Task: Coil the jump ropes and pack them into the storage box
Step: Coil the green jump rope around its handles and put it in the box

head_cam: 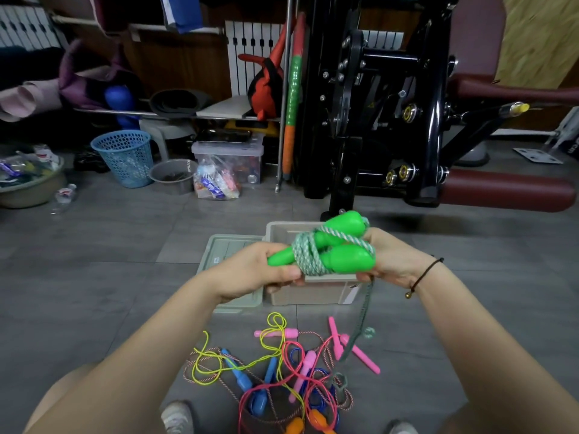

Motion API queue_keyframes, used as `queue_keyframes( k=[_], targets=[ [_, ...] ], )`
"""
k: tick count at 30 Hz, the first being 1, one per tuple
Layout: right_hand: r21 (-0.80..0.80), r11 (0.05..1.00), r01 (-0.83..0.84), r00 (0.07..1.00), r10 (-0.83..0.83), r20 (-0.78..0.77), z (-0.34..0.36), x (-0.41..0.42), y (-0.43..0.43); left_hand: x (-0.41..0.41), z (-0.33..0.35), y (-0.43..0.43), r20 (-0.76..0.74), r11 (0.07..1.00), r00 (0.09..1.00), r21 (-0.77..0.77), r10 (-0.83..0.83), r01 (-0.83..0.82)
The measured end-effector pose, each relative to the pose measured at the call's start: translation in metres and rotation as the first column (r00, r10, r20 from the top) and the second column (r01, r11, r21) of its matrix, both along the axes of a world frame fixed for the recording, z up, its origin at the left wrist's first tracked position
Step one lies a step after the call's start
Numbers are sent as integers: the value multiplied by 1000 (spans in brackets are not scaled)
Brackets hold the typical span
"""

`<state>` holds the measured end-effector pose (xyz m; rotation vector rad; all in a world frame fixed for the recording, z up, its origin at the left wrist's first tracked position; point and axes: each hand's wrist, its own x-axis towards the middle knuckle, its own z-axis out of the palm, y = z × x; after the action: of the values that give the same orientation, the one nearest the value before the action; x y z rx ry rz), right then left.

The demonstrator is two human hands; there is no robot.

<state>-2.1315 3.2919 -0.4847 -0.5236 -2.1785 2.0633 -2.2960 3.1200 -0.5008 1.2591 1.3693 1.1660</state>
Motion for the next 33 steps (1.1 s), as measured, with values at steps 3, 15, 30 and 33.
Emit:
queue_keyframes(
  k=[3, 15, 30, 33],
  targets=[
    [36, 999, 40, 999, -39, -16, 0, 0, 0, 1, -2, 2, 198, 997, 979, 60, 43, -55],
    [-27, 999, 34, 996, -31, 78, 3, -2, -10, -17, 2, 13, 466, 844, 753, 26, 463, -535],
    [684, 727, 56, 976, -184, 116, 13, 19, 10, -77, -13, 4, 276, 692, 644, -136, 713, -708],
    [791, 588, 168, 956, -293, 15, 9, 16, 12, -76, -14, 4, 263, 686, 641, -140, 721, -714]
  ],
)
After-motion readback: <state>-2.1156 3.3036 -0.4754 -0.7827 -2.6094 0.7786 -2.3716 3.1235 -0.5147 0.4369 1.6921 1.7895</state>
